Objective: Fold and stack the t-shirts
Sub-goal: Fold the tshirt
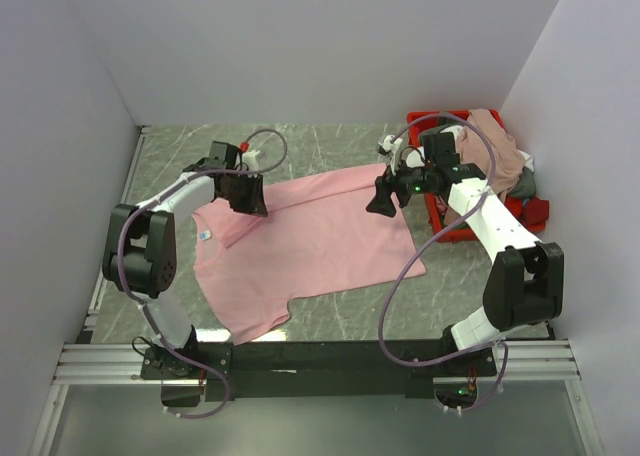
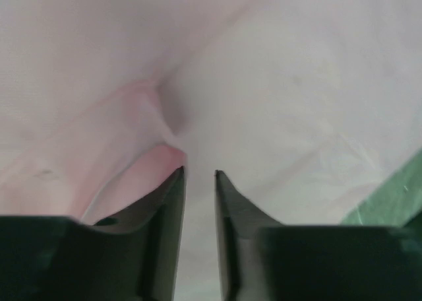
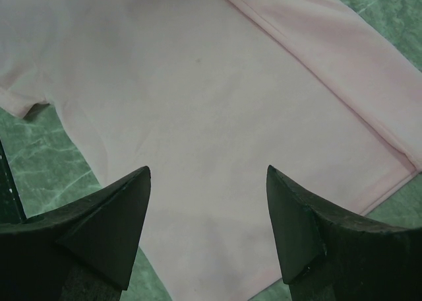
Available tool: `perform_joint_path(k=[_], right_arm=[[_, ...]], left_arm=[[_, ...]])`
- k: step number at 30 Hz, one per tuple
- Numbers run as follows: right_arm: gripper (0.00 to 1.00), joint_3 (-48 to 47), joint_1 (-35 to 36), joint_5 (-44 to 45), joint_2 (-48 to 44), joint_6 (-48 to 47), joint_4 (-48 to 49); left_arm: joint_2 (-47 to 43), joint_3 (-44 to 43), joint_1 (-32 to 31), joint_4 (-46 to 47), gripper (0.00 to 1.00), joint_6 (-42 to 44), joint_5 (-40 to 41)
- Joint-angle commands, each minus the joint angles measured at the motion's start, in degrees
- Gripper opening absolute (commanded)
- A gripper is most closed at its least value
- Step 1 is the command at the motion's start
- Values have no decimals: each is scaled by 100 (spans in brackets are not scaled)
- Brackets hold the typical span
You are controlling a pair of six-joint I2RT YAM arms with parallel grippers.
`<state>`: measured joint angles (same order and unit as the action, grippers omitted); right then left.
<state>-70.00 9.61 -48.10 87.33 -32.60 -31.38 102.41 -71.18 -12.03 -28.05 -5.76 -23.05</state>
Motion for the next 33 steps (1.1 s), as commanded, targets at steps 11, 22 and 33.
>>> perform_joint_path(k=[11,22,33], right_arm=[[77,30,-20,186,-331,-71,26],[77,12,-11,107,-251,17,61],[77,74,-29,143,-269,8,53]], left_arm=[[-931,95,-467,-508,53,-206,-1115],[-1216,157,-229,160,60,-585,1382],[86,-213,-238,177,43,-497,953]])
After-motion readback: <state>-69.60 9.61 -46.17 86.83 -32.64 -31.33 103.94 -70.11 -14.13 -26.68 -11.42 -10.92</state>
